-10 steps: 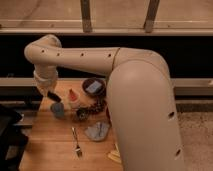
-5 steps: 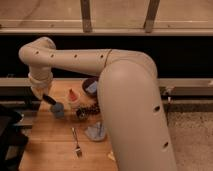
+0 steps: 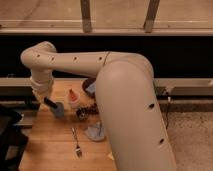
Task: Place eraser in plastic cup
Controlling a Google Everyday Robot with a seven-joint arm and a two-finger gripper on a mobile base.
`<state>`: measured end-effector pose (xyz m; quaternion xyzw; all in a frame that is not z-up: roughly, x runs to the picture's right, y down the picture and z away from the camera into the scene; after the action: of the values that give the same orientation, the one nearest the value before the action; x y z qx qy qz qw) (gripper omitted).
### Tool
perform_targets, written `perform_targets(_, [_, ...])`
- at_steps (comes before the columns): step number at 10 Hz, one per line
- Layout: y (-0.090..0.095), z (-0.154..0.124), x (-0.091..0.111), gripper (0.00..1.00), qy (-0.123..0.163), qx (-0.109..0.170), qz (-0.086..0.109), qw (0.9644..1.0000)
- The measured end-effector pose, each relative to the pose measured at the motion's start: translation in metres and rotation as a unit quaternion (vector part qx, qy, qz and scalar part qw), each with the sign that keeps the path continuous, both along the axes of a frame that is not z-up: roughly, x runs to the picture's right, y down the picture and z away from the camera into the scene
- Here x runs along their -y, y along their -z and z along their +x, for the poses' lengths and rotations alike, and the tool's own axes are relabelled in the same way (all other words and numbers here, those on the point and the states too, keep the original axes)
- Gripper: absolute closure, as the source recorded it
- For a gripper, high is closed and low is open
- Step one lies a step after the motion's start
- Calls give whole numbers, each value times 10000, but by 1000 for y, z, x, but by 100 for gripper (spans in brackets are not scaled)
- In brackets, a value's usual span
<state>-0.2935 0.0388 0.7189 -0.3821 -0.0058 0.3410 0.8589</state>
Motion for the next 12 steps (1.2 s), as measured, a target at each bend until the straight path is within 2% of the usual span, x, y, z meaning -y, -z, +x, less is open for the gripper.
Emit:
perform_targets(6, [-12, 5, -13, 100, -47, -92, -222, 9997])
perform_targets(9, [-26, 11, -22, 100, -114, -129, -432, 9989])
perform_targets(10, [-30, 13, -24, 96, -144, -118, -509, 9985])
perform_targets(12, [-37, 15, -25, 77, -215, -55, -606, 9979])
